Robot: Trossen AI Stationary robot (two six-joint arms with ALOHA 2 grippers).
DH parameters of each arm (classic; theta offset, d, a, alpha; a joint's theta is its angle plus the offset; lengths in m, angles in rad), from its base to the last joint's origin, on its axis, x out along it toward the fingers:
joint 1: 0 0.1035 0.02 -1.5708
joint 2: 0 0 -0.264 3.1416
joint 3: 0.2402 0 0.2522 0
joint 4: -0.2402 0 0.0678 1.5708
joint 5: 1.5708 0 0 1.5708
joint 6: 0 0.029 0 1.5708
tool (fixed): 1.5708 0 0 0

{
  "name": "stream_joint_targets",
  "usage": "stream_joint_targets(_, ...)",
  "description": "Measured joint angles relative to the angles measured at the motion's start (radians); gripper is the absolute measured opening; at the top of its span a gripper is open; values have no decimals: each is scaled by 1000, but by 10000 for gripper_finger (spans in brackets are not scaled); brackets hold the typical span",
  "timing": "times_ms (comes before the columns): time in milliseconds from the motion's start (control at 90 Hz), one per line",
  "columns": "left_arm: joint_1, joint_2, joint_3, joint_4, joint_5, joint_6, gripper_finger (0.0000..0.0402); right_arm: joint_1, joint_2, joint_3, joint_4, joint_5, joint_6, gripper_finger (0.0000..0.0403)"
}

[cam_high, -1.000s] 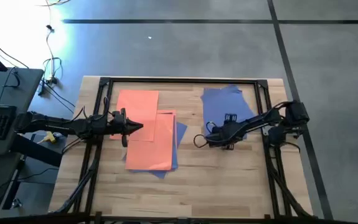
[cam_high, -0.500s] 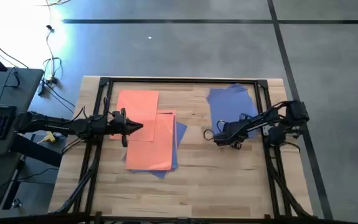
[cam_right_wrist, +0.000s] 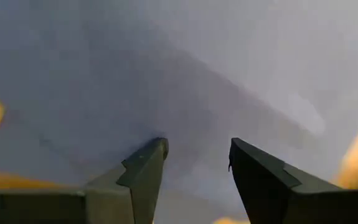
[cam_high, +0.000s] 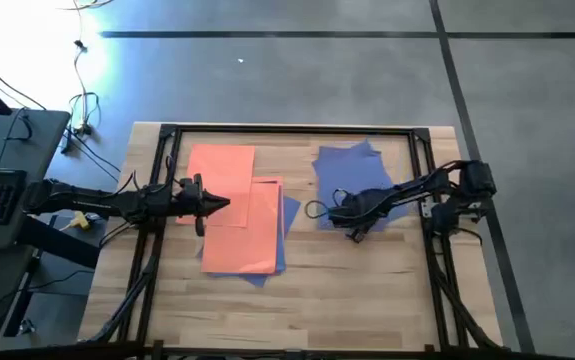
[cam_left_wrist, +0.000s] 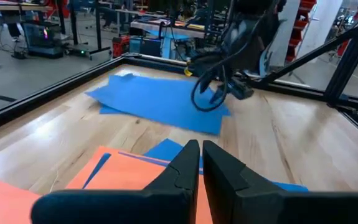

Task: Organize paper
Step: Stack the blue paper on top of the blue paper

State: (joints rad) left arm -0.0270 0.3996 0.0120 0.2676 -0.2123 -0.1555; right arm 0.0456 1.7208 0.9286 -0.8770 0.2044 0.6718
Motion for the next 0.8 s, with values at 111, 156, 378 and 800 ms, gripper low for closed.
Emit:
stream_joint_targets(111, 0, 0, 0, 0, 0, 0, 0, 0, 1, 49, 7, 31, -75, 172)
stream_joint_targets(156, 0, 0, 0, 0, 0, 0, 0, 0, 1, 70, -17, 58, -86, 172)
stream_joint_targets(378, 0, 0, 0, -3, 19, 0, 0, -46, 1, 94, -239, 180, 47, 172)
stream_joint_targets(800, 0, 26, 11, -27, 43, 0, 0, -235, 0, -192, -246, 255, 262, 171)
